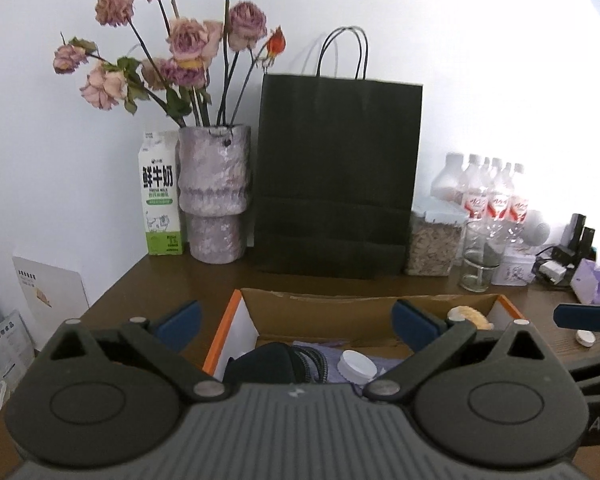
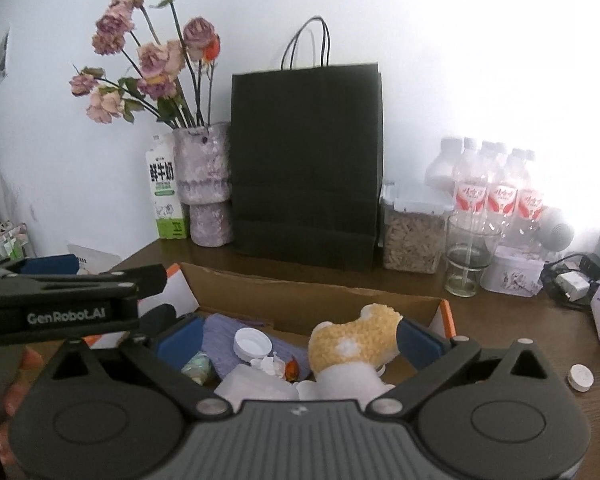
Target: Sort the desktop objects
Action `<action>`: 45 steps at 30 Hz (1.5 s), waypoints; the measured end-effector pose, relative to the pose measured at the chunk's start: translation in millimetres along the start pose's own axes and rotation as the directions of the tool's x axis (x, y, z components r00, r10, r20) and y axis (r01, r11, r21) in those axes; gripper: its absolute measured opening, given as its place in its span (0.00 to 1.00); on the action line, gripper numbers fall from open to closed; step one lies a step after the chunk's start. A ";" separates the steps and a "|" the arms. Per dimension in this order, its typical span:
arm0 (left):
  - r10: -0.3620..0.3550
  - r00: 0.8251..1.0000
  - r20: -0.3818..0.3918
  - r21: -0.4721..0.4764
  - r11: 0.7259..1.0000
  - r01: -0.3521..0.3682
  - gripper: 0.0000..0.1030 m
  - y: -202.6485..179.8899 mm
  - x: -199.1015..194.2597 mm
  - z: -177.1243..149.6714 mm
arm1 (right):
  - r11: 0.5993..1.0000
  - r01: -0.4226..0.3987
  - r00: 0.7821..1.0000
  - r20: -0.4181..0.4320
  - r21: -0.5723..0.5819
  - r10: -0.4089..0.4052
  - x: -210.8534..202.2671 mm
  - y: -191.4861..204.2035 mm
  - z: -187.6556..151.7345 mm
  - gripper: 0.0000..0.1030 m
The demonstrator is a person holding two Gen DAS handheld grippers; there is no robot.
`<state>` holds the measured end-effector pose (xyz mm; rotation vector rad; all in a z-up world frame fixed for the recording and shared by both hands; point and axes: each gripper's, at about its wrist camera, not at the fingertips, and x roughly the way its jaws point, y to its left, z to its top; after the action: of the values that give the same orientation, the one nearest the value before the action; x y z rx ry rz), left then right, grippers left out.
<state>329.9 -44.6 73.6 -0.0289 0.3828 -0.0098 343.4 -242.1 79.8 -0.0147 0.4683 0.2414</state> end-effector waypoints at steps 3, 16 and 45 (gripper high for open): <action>-0.010 1.000 0.011 -0.011 1.000 0.010 1.00 3.7 -19.7 0.3 | 1.000 0.000 1.000 0.016 -0.008 0.000 -18.9 3.3 -1.9 1.00; -0.061 0.998 0.010 0.003 0.998 0.061 1.00 19.3 -128.0 -36.4 | 1.000 0.007 1.000 0.026 -0.010 -0.007 -121.7 29.6 -51.9 1.00; -0.072 0.990 -0.121 0.041 0.996 0.077 1.00 21.0 -209.7 -142.4 | 1.000 -0.002 0.996 -0.087 0.030 0.004 -196.3 66.8 -151.6 1.00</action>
<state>82.2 -24.3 19.2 0.0025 0.5008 -0.0946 90.5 -232.2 35.3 0.0047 0.5592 0.2372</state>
